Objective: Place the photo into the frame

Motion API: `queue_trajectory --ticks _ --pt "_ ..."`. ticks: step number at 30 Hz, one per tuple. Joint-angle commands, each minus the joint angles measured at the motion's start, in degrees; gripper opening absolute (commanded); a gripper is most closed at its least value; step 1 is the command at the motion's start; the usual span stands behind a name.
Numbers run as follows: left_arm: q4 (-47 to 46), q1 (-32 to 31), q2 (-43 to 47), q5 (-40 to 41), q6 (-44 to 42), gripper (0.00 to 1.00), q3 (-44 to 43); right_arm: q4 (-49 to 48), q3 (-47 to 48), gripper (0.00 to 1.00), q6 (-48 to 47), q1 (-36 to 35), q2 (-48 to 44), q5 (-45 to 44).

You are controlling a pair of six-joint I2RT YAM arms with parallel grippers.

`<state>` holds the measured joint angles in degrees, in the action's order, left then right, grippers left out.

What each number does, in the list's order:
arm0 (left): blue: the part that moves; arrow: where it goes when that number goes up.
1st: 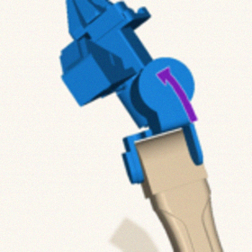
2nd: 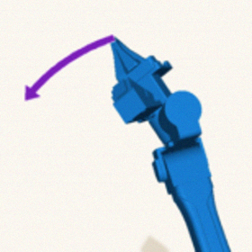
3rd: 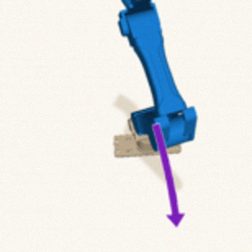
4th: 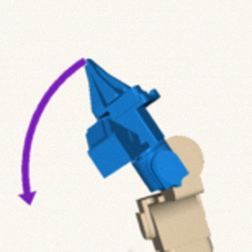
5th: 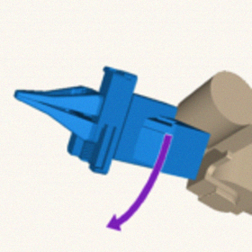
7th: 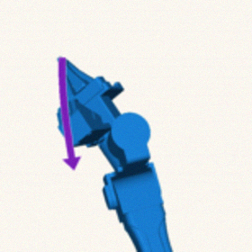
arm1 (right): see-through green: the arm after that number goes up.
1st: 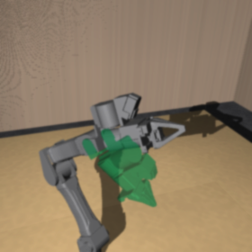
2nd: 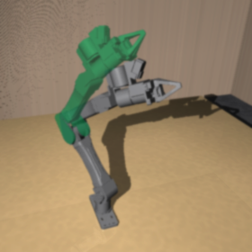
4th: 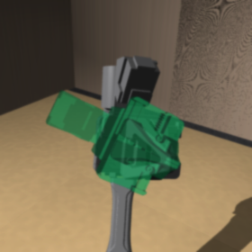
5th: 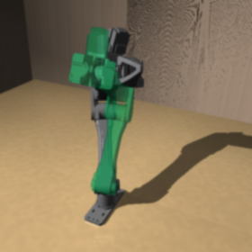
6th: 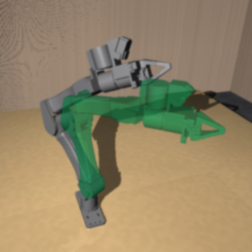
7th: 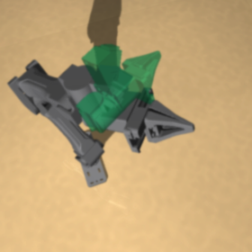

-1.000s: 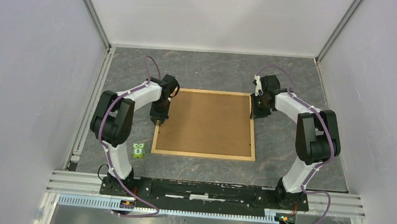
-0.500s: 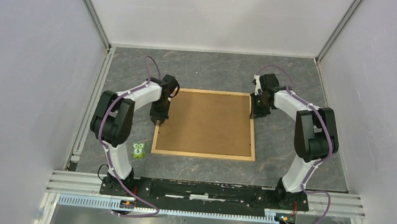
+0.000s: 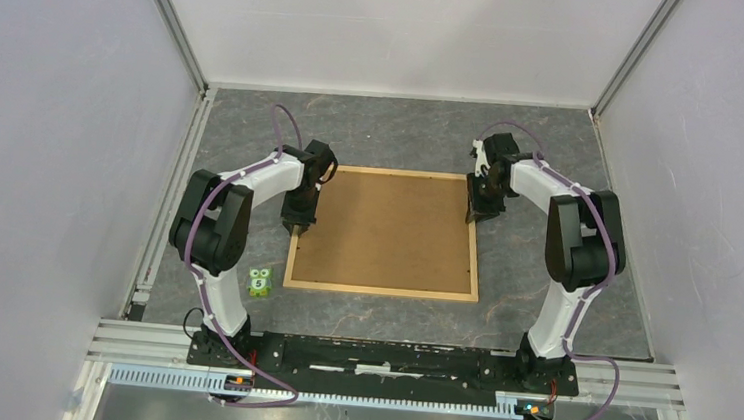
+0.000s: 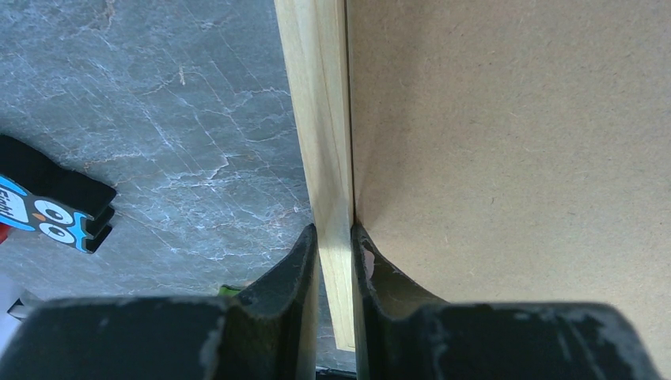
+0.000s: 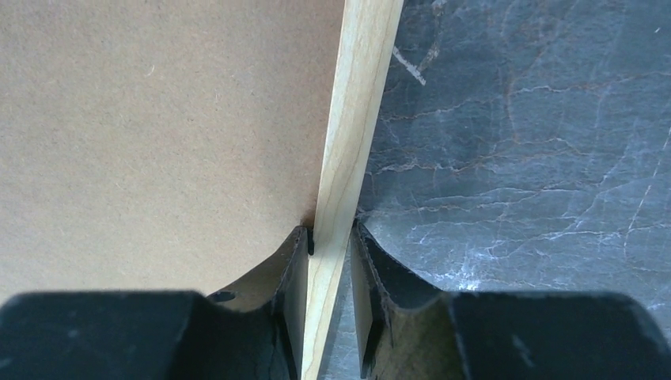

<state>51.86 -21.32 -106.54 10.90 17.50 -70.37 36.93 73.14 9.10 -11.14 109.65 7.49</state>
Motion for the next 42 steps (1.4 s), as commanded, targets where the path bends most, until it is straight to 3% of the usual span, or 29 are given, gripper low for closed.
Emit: queue_trajectory --ticks 1,7,9,11,16,19,25,42 --pt "-3.73 -1.82 -3.46 -3.65 -1.47 0.11 2.72 -3.23 -3.27 0.3 -2.02 -0.19 7.93 -3.85" --pt "-3.69 -2.02 -3.45 -3.49 -1.5 0.11 2.74 -6.76 -3.03 0.37 -0.65 -0.09 5.4 9.41" --pt "-3.67 -1.98 -3.39 -3.22 -1.5 0.11 2.85 -7.44 -3.63 0.47 0.06 0.22 0.82 9.05" --pt "-3.69 -1.99 -3.37 -3.31 -1.5 0.11 2.87 -6.07 -3.56 0.52 0.0 0.66 -3.05 5.59" --pt "-3.73 -2.08 -3.38 -3.67 -1.36 0.11 2.78 -3.35 -2.83 0.47 -1.05 0.82 -7.94 -1.44" --pt "-3.76 -2.07 -3.3 -3.78 -1.32 0.11 2.77 -2.85 -1.81 0.35 -1.23 0.72 -6.95 -3.05" --pt "-3.78 -2.21 -3.16 -3.77 -1.32 0.11 2.77 -3.07 -0.5 0.27 -1.32 0.41 -4.25 -2.48" --pt "-3.78 -2.29 -3.42 -3.98 -1.32 0.11 2.78 -4.08 -2.98 0.32 -1.84 -0.42 -4.04 -0.19"
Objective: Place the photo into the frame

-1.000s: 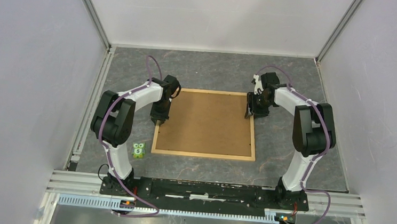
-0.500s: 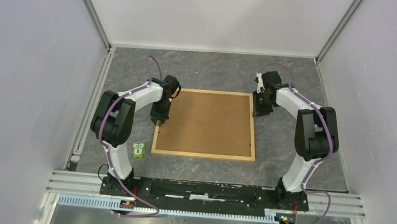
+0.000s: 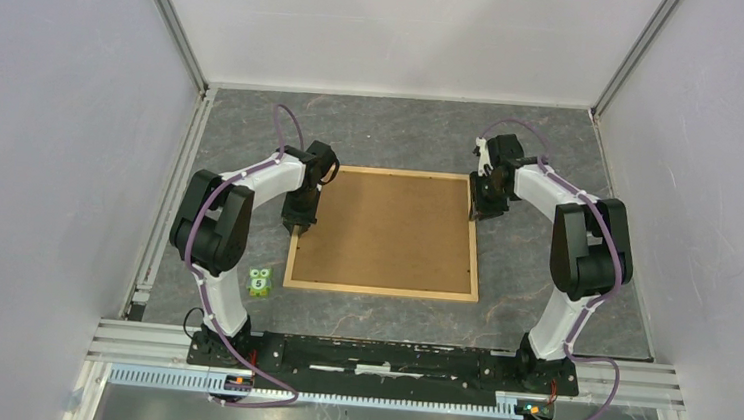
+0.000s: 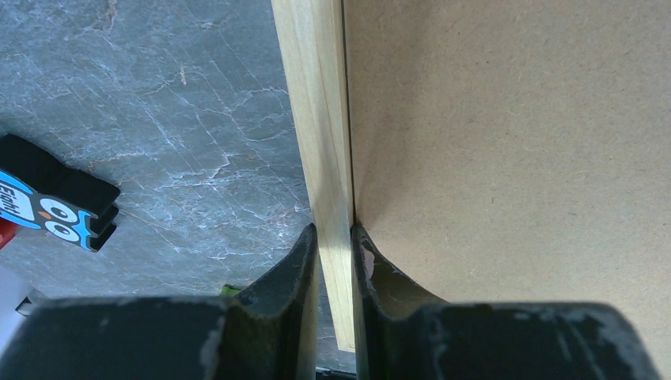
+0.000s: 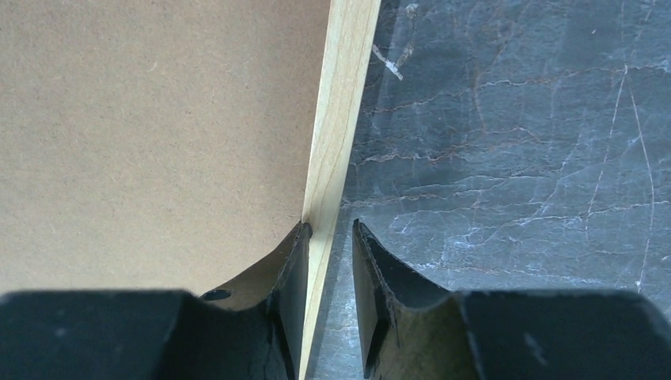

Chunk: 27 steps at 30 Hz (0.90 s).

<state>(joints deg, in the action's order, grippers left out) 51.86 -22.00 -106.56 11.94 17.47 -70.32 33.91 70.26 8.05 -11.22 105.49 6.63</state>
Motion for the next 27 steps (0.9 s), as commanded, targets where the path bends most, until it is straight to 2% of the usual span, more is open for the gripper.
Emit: queue_trajectory --ticks 1,10,22,27 --pt "-3.78 -1.56 -3.4 -5.07 -1.3 0.11 2.72 -0.92 -0.11 0.32 -0.88 -0.35 0.17 0.64" --pt "-3.67 -1.56 -3.65 -4.86 -1.39 0.11 2.82 -0.67 -0.59 0.28 -1.11 -0.93 1.62 -1.53" --pt "-3.69 -1.56 -4.26 -5.01 -1.39 0.11 2.91 -0.46 -3.04 0.28 -1.63 -1.54 1.82 -5.39" --pt "-3.69 -1.57 -4.32 -4.83 -1.39 0.11 3.04 0.77 -0.91 0.29 -1.69 -1.58 0.7 -5.47"
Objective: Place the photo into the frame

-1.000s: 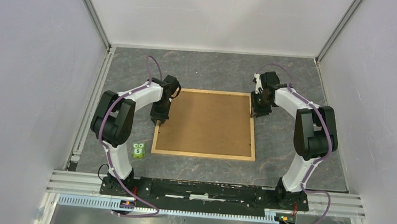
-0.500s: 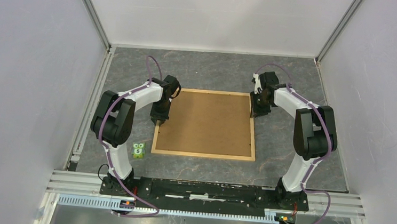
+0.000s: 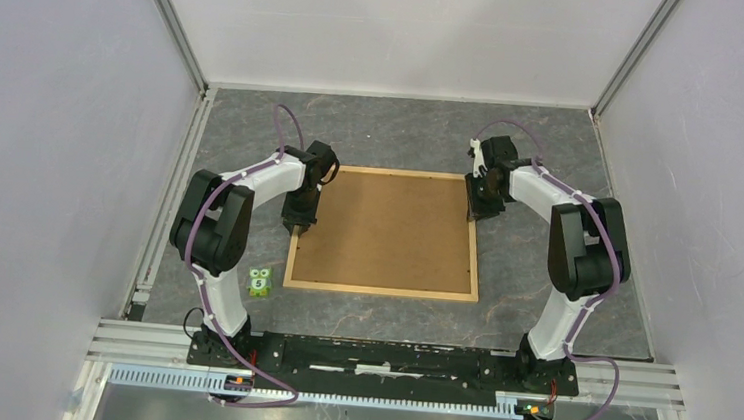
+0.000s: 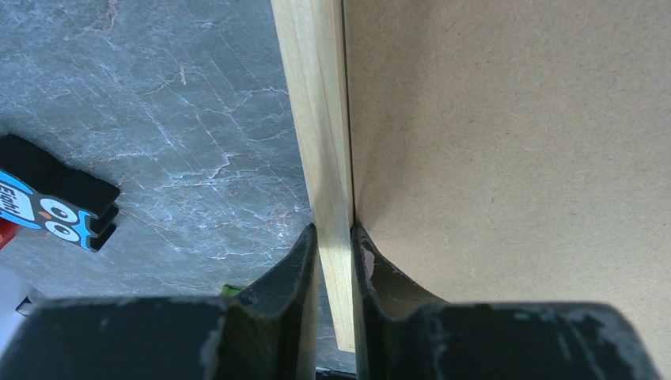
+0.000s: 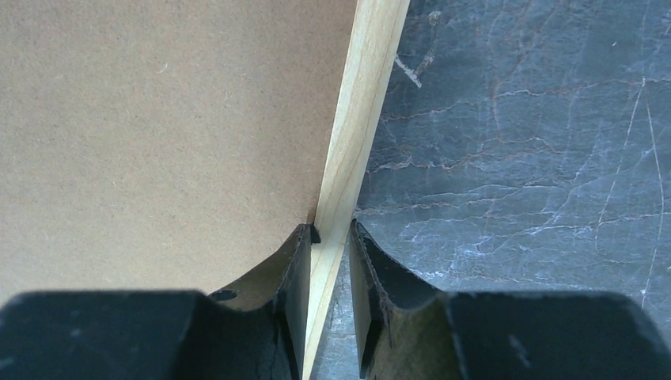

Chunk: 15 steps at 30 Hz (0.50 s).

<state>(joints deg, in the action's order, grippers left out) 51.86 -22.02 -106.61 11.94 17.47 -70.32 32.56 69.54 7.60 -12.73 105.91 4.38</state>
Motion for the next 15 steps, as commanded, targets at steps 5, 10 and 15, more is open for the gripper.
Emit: queue_trajectory --ticks 5,10,15 --pt "-3.68 -1.59 -4.62 -5.23 -1.31 0.11 3.0 1.96 1.46 0.29 -0.41 0.78 -3.02 -0.28" --pt "-3.73 -1.59 -4.84 -5.84 -1.3 0.1 2.84 3.59 3.06 0.29 -1.04 0.88 -3.33 -0.6" --pt "-3.69 -1.56 -4.8 -5.62 -1.3 0.1 3.0 2.93 1.49 0.29 -1.09 1.02 -2.79 -0.36"
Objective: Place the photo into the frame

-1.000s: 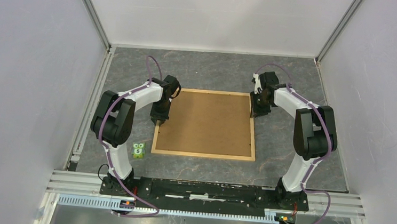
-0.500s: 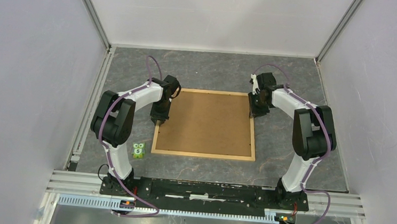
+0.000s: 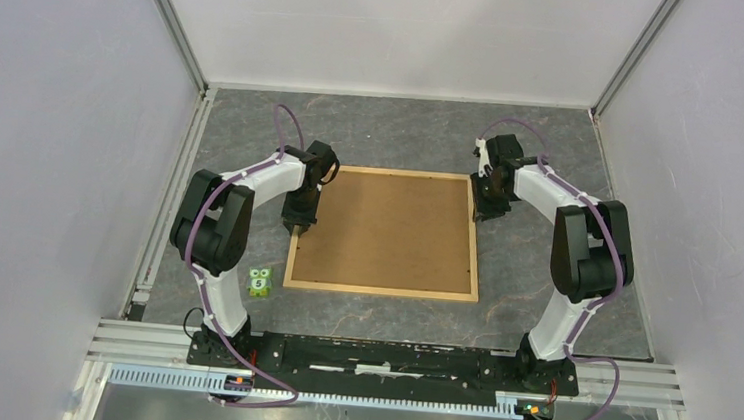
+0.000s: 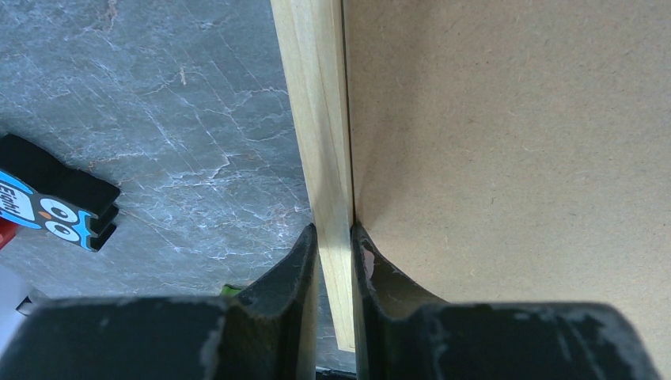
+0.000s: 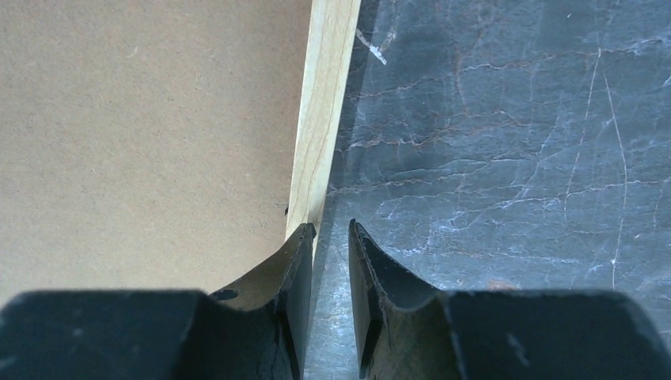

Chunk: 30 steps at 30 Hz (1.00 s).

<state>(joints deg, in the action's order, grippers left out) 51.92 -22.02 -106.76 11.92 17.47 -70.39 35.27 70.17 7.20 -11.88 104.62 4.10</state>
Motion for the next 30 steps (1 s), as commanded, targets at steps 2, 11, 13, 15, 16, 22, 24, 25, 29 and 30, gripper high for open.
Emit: queue_trajectory --ticks 2,11,13,15,16,22,24,25,29,30 --pt "-3.76 -1.61 -4.71 -5.6 -1.3 0.1 3.04 0.1 0.7 0.29 -0.78 0.12 -1.09 1.52" --pt "-3.78 -1.59 -4.66 -5.51 -1.31 0.1 3.07 -0.05 1.46 0.31 -1.05 -0.35 -0.27 3.03" --pt "-3.76 -1.6 -4.67 -5.58 -1.3 0.1 3.07 0.08 1.09 0.31 -1.19 -0.41 0.06 2.15" --pt "-3.8 -1.62 -4.69 -5.52 -1.3 0.1 3.07 -0.16 0.76 0.3 -1.06 -0.4 -0.04 0.56" --pt "-3.76 -1.58 -4.7 -5.56 -1.3 0.1 3.07 -0.11 0.87 0.3 -1.13 -0.42 0.05 -0.23" --pt "-3.76 -1.59 -4.62 -5.59 -1.3 0.1 3.02 -0.17 1.95 0.29 -0.86 -0.43 1.48 -0.78" --pt "-3.71 -1.59 -4.65 -5.59 -1.3 0.1 3.07 -0.21 2.62 0.29 -0.75 -0.53 1.79 -0.35" --pt "-3.79 -1.63 -4.66 -5.53 -1.3 0.09 3.07 -0.16 3.04 0.29 -0.85 -0.63 1.9 -0.07" --pt "-3.76 -1.59 -4.74 -5.6 -1.3 0.1 2.95 -0.21 3.46 0.3 -1.0 -1.1 1.77 0.85" --pt "-3.73 -1.67 -4.7 -5.64 -1.32 0.1 3.02 -0.17 3.34 0.3 -0.98 -1.11 1.8 0.98"
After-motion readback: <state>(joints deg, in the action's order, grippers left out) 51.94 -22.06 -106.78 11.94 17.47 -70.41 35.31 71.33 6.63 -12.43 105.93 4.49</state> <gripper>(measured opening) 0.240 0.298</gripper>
